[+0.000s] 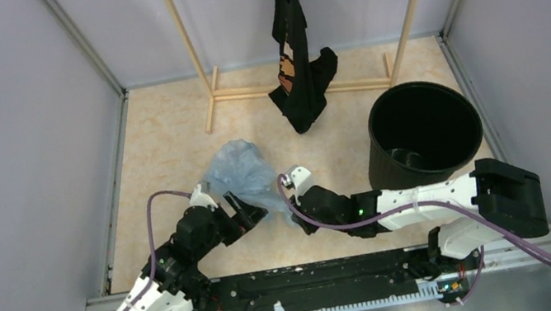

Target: Put the trash bags into the trash bin

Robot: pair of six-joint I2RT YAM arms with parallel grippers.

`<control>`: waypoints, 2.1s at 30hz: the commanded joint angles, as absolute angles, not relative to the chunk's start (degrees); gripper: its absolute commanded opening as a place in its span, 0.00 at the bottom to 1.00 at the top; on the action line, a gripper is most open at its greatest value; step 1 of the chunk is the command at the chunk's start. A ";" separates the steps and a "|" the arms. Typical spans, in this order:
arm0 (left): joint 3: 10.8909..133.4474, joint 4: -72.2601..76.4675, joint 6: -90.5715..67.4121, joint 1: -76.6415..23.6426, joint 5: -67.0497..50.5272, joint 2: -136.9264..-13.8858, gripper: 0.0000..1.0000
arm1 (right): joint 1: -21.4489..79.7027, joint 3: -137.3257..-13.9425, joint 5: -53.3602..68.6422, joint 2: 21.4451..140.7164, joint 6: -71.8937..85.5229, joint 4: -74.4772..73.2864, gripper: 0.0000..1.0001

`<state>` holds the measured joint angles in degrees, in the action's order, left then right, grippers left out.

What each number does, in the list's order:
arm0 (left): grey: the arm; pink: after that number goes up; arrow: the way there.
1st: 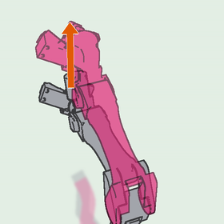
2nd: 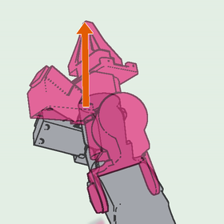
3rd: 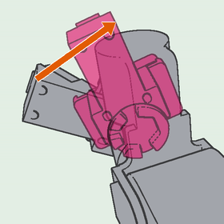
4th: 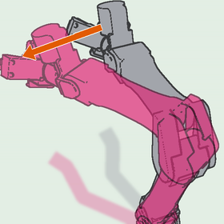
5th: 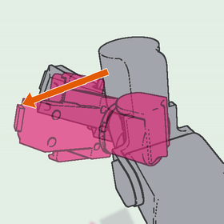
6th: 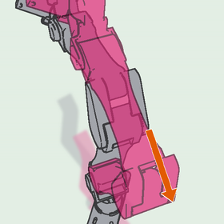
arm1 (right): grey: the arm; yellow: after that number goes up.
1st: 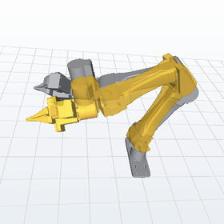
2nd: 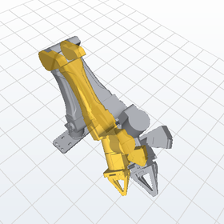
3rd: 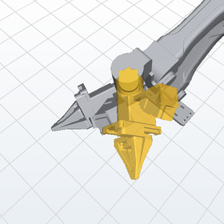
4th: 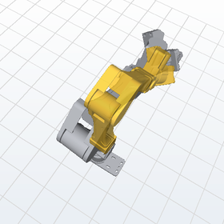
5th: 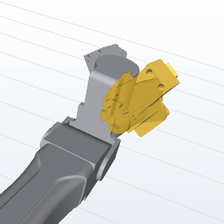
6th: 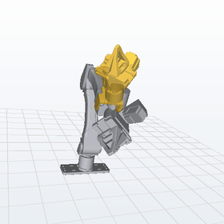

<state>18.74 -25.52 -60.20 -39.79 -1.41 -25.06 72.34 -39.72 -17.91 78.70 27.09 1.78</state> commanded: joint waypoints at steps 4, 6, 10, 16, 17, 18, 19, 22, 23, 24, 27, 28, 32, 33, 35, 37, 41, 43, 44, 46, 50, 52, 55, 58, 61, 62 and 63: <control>18.43 -25.83 -67.26 -39.68 7.90 -25.30 0.94 | 72.33 -40.95 -16.07 78.84 27.33 5.81 0.01; 19.45 -26.29 -66.52 -39.65 8.25 -27.51 0.85 | 72.33 -41.04 -15.99 78.61 27.52 5.65 0.01; 20.23 -26.04 -65.30 -39.63 8.52 -31.12 0.84 | 72.33 -41.04 -15.75 77.95 27.60 5.91 0.01; 19.35 -19.53 -63.07 -39.64 10.10 -34.82 0.89 | 72.33 -41.38 -14.47 78.00 27.82 6.70 0.01; 19.34 -19.33 -63.21 -39.63 10.78 -35.71 0.87 | 72.33 -41.52 -14.41 78.03 27.78 6.56 0.01; 19.34 -19.31 -63.54 -39.56 11.49 -36.69 0.84 | 72.33 -41.71 -14.46 77.99 27.75 6.32 0.01; 19.26 -19.14 -63.69 -39.55 11.89 -37.59 0.80 | 72.33 -41.89 -14.50 77.93 27.70 6.18 0.01; 18.99 -17.98 -63.38 -39.55 11.92 -40.14 0.65 | 72.33 -42.10 -14.85 78.06 27.63 5.90 0.02; 19.06 -18.08 -63.37 -39.55 11.95 -40.78 0.57 | 72.33 -42.03 -15.12 78.11 27.73 5.89 0.02; 19.19 -18.43 -63.20 -39.55 12.14 -41.18 0.46 | 72.28 -41.87 -15.46 78.14 28.00 5.90 0.02; 20.12 -22.89 -63.34 -39.51 14.97 -40.98 0.21 | 71.89 -41.22 -16.38 78.63 28.42 5.44 0.02; 20.76 -24.88 -63.40 -39.47 16.80 -40.32 0.16 | 71.38 -41.02 -16.48 78.92 28.47 5.18 0.02; 24.20 -29.46 -59.50 -38.25 21.93 -36.78 0.07 | 65.71 -42.58 -13.38 81.33 29.09 2.37 0.02; 25.72 -29.28 -57.19 -37.47 22.50 -36.04 0.05 | 62.91 -44.47 -11.53 82.35 28.98 0.70 0.02; 31.33 -28.18 -50.88 -34.63 22.07 -36.03 0.01 | 59.87 -51.36 -9.29 84.60 26.76 -5.90 0.01; 43.23 -26.83 -41.47 -30.39 19.06 -38.56 0.00 | 58.85 -65.48 -12.81 86.05 22.11 -15.25 0.00; 83.42 -31.94 -22.46 -26.20 6.80 -49.82 0.00 | 58.80 -90.00 -19.33 81.49 12.88 -27.58 0.00; 100.51 -33.01 -18.02 -26.20 -6.37 -53.39 0.00 | 58.84 -95.41 -15.14 76.32 9.73 -25.50 0.00; 104.16 -30.71 -17.02 -26.19 -13.18 -53.35 0.00 | 59.01 -95.30 -12.20 73.25 8.37 -22.52 0.00; 101.04 -23.89 -16.87 -26.18 -21.71 -49.25 0.00 | 59.50 -90.87 -7.69 67.16 6.22 -14.08 0.00; 66.64 -16.90 -25.12 -26.26 -7.67 -34.28 0.00 | 59.59 -72.40 -9.15 61.02 6.90 -3.59 0.00; 54.53 -28.34 -32.86 -26.23 4.50 -31.78 0.00 | 59.44 -64.59 -10.54 63.75 10.01 -4.94 0.00; 42.97 -40.87 -39.54 -26.28 6.83 -34.03 0.00 | 59.50 -53.76 -6.68 69.82 16.97 -6.48 0.00; 41.80 -41.59 -39.72 -26.36 1.31 -33.82 0.00 | 59.99 -45.00 -3.83 69.59 22.93 -3.06 0.00; 54.95 -38.58 -35.10 -26.28 1.10 -35.07 0.00 | 60.03 -52.48 -6.81 65.35 19.77 -7.75 0.00; 62.64 -37.19 -32.17 -26.28 0.49 -36.90 0.00 | 60.05 -58.70 -8.05 64.77 16.87 -10.71 0.00; 70.45 -36.22 -28.25 -26.27 -2.13 -39.26 0.00 | 60.03 -65.48 -9.22 64.62 14.06 -13.54 0.00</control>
<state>44.23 -46.15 -35.70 -26.33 0.99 -39.16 59.64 -42.94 -6.11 74.24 18.33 -15.57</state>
